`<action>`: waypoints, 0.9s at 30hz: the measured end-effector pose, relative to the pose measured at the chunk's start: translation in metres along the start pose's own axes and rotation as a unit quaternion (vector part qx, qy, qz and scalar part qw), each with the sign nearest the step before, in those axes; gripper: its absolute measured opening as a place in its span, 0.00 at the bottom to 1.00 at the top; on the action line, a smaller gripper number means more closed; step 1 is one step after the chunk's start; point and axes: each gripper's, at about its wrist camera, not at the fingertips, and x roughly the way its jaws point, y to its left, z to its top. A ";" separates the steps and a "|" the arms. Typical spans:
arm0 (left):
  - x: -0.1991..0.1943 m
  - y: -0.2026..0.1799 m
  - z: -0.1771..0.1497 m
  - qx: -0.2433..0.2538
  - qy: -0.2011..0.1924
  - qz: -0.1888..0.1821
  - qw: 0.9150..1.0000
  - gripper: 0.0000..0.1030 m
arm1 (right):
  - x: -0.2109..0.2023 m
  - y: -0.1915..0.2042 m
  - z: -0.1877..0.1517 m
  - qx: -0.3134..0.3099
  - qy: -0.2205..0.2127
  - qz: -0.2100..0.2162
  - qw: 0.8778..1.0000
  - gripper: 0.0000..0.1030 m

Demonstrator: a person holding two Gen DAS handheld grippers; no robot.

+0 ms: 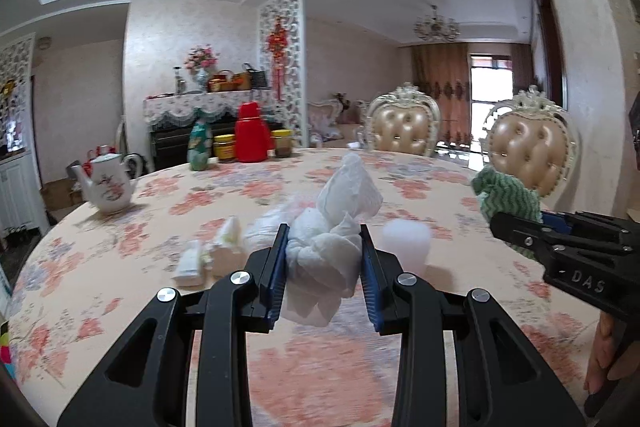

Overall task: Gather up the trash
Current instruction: 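Lift the green cloth and white tissue and turn toward the pink bin, then drop the green cloth and white tissue into the pink bin by opening both tools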

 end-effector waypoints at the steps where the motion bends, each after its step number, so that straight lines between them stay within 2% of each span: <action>1: 0.002 -0.006 0.001 0.002 0.002 -0.008 1.000 0.32 | -0.002 -0.004 -0.001 0.000 -0.001 -0.006 1.000 0.25; 8: 0.009 -0.054 0.007 0.028 -0.004 -0.060 0.998 0.32 | -0.026 -0.046 -0.007 0.015 -0.012 -0.058 0.998 0.25; 14: 0.023 -0.099 0.015 0.037 0.003 -0.119 0.992 0.32 | -0.048 -0.089 -0.014 0.037 -0.020 -0.108 0.993 0.25; 21: 0.036 -0.173 0.014 0.072 0.005 -0.189 0.979 0.32 | -0.075 -0.147 -0.028 0.073 -0.020 -0.176 0.982 0.25; 27: 0.046 -0.227 0.016 0.092 0.008 -0.246 0.965 0.32 | -0.112 -0.197 -0.046 0.103 -0.023 -0.243 0.964 0.26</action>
